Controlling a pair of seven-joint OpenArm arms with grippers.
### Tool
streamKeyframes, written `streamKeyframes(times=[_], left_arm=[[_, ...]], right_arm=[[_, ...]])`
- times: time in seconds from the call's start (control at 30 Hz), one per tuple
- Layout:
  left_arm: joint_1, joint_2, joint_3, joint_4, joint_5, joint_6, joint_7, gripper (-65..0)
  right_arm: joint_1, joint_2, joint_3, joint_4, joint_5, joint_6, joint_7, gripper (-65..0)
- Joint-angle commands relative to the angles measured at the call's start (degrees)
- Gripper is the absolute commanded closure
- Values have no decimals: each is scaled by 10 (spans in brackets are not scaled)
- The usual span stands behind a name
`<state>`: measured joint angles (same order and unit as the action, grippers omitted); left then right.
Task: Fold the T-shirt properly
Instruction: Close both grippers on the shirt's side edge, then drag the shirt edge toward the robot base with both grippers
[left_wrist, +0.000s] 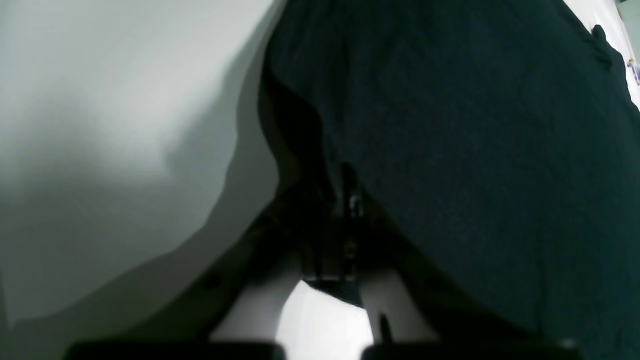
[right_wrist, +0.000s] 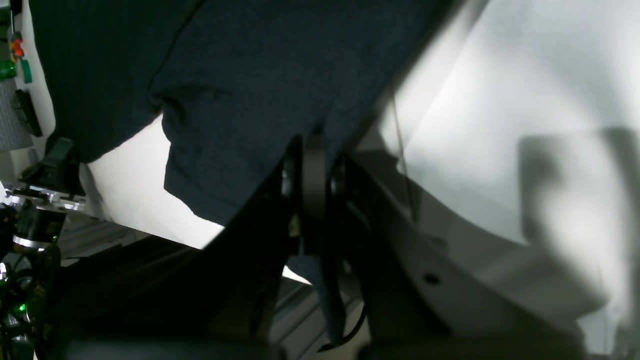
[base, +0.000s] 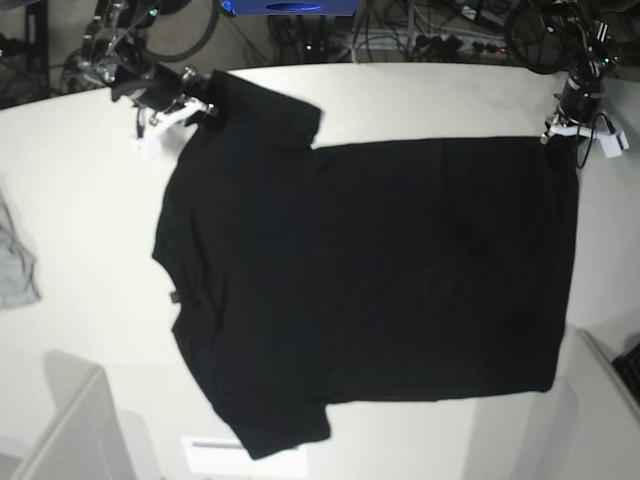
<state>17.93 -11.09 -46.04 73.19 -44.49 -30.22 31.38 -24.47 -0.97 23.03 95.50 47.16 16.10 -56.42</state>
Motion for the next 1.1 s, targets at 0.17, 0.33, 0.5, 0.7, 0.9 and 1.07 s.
streamKeyframes(times=[0.17,0.33,0.5,0.7,0.9,1.07], left_arm=[[32,-5,-2,67,58,2,9,0],[67,1,-7,126,102,2,9,0],[87,1,-8,133,103,1,9,0],[109,1,-3,136,102,-2,9,0],[154,3,-5,192,103,-2,9,0],[186,4,-7,234,103,1,9,0]], right_arm=[[-6,6,3,10,-13,-7,2,0],[-27,22,4,11,-10,-58,7,0],[-47,23,4,37,-10,-39,7,0],[-76,20,5,92,-10,-44,8,0],[-101,-5,74,133,-9,-40,2,0],[-102,-8,73,165,-9,-39,1,0]])
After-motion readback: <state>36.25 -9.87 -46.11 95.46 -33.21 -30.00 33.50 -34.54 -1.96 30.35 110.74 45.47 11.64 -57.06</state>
